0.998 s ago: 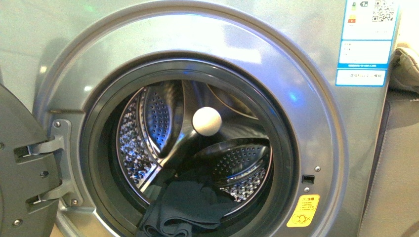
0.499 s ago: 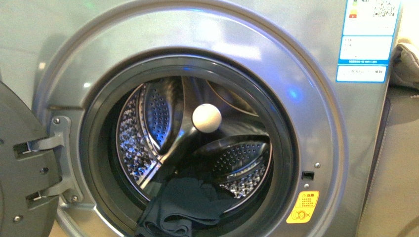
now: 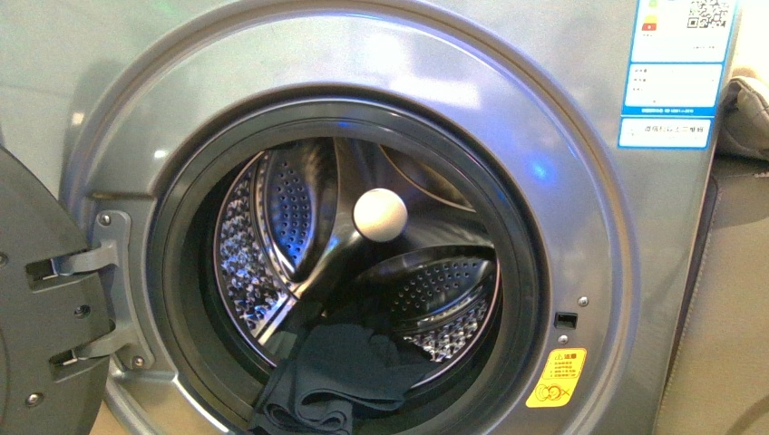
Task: Put clothes into washing machine
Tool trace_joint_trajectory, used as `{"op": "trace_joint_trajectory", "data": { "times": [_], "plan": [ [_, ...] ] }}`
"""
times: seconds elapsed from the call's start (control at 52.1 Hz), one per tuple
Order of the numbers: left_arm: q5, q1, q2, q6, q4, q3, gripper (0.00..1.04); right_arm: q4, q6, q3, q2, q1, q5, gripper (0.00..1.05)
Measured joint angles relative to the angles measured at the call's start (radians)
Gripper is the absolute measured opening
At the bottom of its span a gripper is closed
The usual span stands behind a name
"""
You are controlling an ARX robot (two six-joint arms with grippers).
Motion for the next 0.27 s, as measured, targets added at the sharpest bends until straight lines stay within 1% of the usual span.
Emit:
{"op": "trace_joint_trajectory", "data": {
  "times": [0.019, 0.058, 0.077, 0.134, 0.269],
  "plan": [
    [0.0, 0.0, 0.0, 0.0, 0.0, 0.0, 0.92, 0.0, 0.001, 0.0, 0.0, 0.0, 0.0, 0.99],
    [0.0, 0.0, 0.0, 0.0, 0.0, 0.0, 0.98, 0.0, 0.002, 0.0, 0.0, 0.0, 0.0, 0.98],
    [0.0, 0.0, 0.0, 0.001, 0.0, 0.0, 1.0, 0.0, 0.002, 0.0, 0.0, 0.0, 0.0, 0.97],
    [0.0, 0.0, 0.0, 0.0, 0.0, 0.0, 0.98, 0.0, 0.002, 0.0, 0.0, 0.0, 0.0, 0.97],
    [0.0, 0.0, 0.0, 0.0, 0.0, 0.0, 0.98, 0.0, 0.002, 0.0, 0.0, 0.0, 0.0, 0.97]
  ]
}}
